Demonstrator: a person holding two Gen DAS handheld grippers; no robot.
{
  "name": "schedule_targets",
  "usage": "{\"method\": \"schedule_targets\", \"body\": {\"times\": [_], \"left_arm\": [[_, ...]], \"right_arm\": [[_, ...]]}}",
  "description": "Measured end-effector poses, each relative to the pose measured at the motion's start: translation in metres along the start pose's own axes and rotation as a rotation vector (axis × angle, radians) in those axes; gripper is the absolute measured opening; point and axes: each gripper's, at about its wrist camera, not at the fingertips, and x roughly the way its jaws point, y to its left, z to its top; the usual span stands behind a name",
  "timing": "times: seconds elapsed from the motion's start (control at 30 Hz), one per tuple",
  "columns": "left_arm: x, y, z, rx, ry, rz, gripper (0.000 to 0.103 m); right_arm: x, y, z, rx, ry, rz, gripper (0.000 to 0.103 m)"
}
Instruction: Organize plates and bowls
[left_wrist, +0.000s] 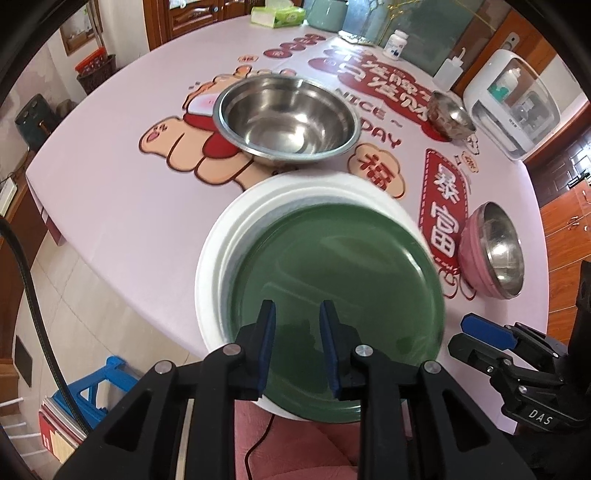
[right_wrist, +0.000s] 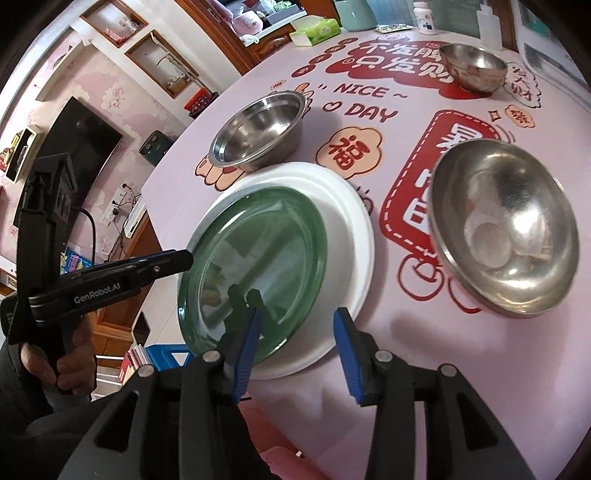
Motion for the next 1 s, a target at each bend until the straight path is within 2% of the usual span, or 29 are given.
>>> {"method": "schedule_targets", "body": {"times": [0.1, 0.23, 0.3, 0.47, 0.6, 1.0], "left_arm": [[-0.007, -0.008, 0.002, 0.008, -0.031, 0.002, 0.023], [-0.017, -0.016, 0.003, 0.016, -0.07, 0.012, 0.025], [-0.021, -0.02, 0.002, 0.018, -0.091, 0.015, 0.025], [-0.029, -0.029, 0.003, 0.034, -0.122, 0.021, 0.026], [-0.037, -0.031, 0.007, 0.044, -0.143, 0.018, 0.027], [-0.052, -0.01, 0.028, 0.055, -0.187, -0.027, 0.03]], "right_arm": [[-0.008, -0.004, -0.002, -0.002, -0.026, -0.007, 0.049], [-0.019, -0.008, -0.003, -0.005, -0.065, -0.02, 0.051], [-0.024, -0.01, -0.005, -0.007, -0.085, -0.033, 0.057], [-0.033, -0.015, -0.006, 0.008, -0.124, -0.058, 0.058], [-0.039, -0.014, -0.004, 0.009, -0.163, -0.071, 0.064], [-0.04, -0.007, 0.004, 0.107, -0.24, -0.112, 0.066]]}}
